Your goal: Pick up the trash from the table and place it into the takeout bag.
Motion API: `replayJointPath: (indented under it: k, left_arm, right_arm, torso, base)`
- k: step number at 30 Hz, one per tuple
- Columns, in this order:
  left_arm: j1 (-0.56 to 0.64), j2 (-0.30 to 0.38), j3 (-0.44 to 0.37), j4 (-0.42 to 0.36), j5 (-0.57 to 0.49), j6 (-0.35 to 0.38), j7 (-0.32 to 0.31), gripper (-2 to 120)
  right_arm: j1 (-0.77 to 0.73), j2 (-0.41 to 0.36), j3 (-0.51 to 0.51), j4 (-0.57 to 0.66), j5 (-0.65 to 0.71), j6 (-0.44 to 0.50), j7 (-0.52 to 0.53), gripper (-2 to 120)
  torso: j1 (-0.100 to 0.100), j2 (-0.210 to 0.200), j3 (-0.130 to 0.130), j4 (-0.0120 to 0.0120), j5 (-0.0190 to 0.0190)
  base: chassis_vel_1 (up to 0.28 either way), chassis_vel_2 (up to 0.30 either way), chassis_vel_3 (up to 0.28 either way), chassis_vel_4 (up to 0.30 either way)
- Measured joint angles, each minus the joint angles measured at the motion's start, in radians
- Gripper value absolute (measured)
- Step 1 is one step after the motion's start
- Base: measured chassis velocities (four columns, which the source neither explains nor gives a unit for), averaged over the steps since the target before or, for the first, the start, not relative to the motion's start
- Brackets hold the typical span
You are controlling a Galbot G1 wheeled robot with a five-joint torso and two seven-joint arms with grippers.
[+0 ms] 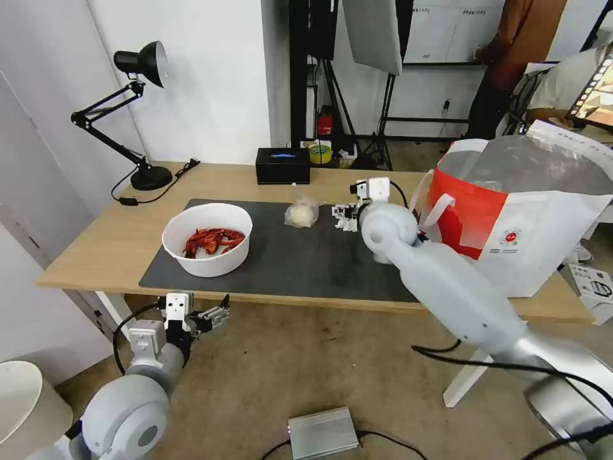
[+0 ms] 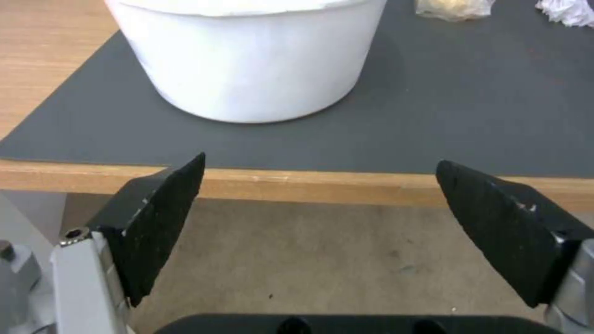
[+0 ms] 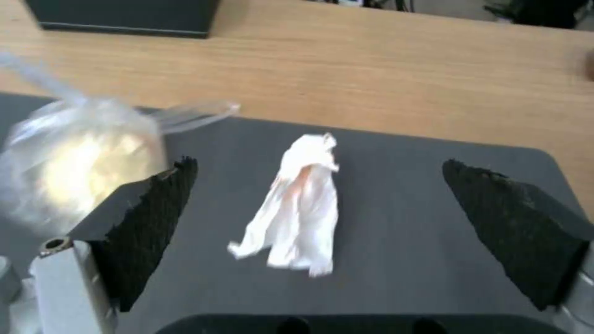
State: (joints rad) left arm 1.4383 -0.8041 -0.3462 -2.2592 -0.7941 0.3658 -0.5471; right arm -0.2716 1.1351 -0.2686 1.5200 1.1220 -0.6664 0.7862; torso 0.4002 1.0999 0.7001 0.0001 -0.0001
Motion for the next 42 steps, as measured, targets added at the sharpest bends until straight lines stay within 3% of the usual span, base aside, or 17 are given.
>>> replayJointPath:
  k: [16, 30, 42]
  left_arm:
    - [0.001, -0.002, 0.002, -0.01, 0.003, -0.003, 0.001, 100]
    - [0.007, -0.015, 0.005, -0.018, 0.006, -0.004, 0.003, 100]
    - [0.008, -0.017, 0.004, -0.023, 0.007, -0.004, 0.004, 100]
  right_arm:
    - [0.159, 0.233, 0.001, -0.445, -0.133, -0.015, -0.043, 100]
    - [0.178, 0.324, 0.033, -0.588, -0.177, -0.051, -0.026, 100]
    - [0.175, 0.338, 0.04, -0.629, -0.197, -0.054, -0.037, 100]
  torso:
    - [0.0, 0.0, 0.0, -0.0002, 0.0001]
    - [0.0, 0.0, 0.0, -0.0001, 0.0]
    - [0.0, 0.0, 0.0, -0.0002, 0.0001]
  base:
    - [0.0, 0.0, 0.0, 0.0]
    - [0.0, 0.0, 0.0, 0.0]
    - [0.0, 0.0, 0.0, 0.0]
